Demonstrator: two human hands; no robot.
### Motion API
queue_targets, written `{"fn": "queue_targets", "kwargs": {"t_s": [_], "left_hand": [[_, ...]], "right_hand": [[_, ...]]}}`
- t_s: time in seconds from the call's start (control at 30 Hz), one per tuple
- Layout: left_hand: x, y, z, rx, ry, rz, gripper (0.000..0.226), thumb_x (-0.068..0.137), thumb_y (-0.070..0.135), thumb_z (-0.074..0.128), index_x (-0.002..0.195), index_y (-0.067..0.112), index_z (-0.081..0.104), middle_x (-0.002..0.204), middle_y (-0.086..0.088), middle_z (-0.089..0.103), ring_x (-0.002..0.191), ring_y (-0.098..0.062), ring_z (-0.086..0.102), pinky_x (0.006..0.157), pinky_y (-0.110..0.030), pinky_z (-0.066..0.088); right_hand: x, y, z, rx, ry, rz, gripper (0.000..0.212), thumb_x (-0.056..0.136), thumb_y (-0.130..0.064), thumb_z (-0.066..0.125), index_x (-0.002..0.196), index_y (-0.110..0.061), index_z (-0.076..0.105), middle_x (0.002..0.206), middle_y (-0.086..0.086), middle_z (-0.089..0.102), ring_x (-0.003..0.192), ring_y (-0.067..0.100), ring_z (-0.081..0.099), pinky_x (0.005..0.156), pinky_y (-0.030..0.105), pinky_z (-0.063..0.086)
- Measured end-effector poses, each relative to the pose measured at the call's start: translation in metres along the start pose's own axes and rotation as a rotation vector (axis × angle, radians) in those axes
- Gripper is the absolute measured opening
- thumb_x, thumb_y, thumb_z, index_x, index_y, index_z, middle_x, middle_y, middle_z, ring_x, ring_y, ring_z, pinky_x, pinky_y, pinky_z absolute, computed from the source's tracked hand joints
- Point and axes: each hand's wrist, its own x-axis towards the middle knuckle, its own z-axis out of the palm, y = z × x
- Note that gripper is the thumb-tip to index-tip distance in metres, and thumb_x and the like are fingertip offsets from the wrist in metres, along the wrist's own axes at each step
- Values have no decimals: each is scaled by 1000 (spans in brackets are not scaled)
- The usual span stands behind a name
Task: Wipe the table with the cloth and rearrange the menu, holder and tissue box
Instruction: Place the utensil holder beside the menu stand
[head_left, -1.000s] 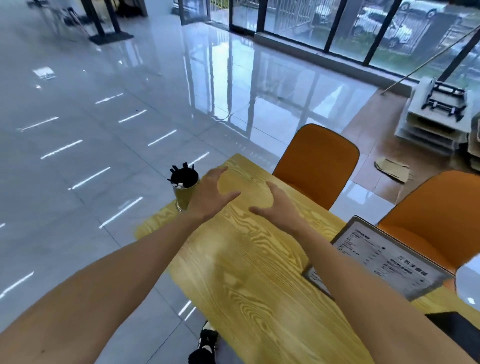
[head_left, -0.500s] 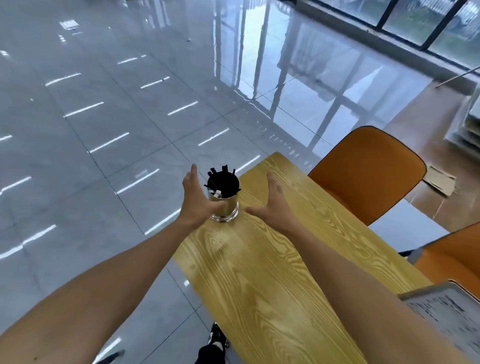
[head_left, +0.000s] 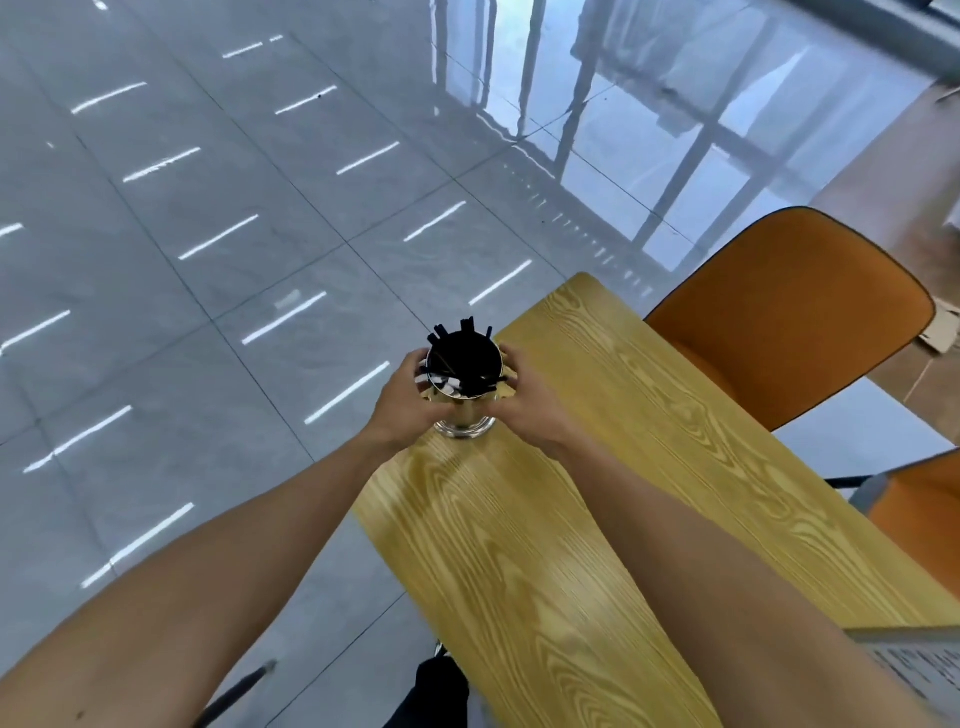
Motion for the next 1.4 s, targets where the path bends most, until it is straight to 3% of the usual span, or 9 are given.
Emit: {"fn": "queue_targets", "kwargs": {"t_s": [0.07,0.13,0.37,0.53,0.7,0.9,1.0,1.2,1.4], "left_hand": [[1,2,2,-12,12,2,92,60,20,96,137,27,48,127,12,61,118,-12,61,100,-41,54],[0,5,6,-12,11,11,91,60,17,96,137,25,49,126,11,61,116,-12,63,98,-39,55],[-6,31,45,-3,-101,74,84,64,9,92,136,22,51,125,9,61,110,-13,67,88,-26,57],[-19,55,101,9,-240,131,87,64,14,94,136,20,47,129,4,59,109,-13,66,86,-21,56],[-40,68,161,37,-389,148,88,65,14,94,137,17,43,125,5,58,107,-11,64,78,-13,54],[-72,73,229,108,-539,208,87,66,16,94,136,16,41,119,7,56,106,-15,65,85,-22,54],[-83,72,255,114,-584,223,87,64,19,94,133,19,42,121,5,57,108,-18,65,92,-30,56],[-102,66,287,143,-666,247,81,70,14,91,136,15,44,124,2,57,107,-17,65,88,-26,55],[-111,56,302,149,-699,243,81,68,13,91,135,14,46,126,0,59,110,-18,65,91,-27,56]], "right_hand": [[1,1,0,84,-10,-11,97,73,-13,91,153,-20,37,139,-10,55,125,11,57,90,24,55],[-2,1,-2,136,-9,-12,93,74,-2,88,151,-17,39,132,-14,55,117,3,59,82,19,56],[-41,12,-35,190,130,-19,87,75,-6,88,148,-19,42,129,-17,55,124,11,56,98,27,53],[-92,34,-75,242,268,-39,83,81,-4,84,149,-18,39,129,-14,52,119,9,57,85,16,55],[-147,65,-105,229,430,-18,82,81,-11,86,148,-22,40,135,-10,53,127,16,57,89,19,54],[-213,102,-131,216,585,24,75,83,-9,85,145,-17,43,121,-20,53,111,-3,56,80,4,48],[-237,118,-135,184,687,58,78,80,-18,88,146,-20,46,123,-19,56,114,3,57,82,8,50],[-267,143,-134,164,795,89,81,77,-28,91,145,-21,48,129,-17,60,121,2,57,103,33,53],[-282,158,-128,162,819,134,79,78,-34,89,143,-23,45,131,-12,57,121,7,55,105,39,51]]}}
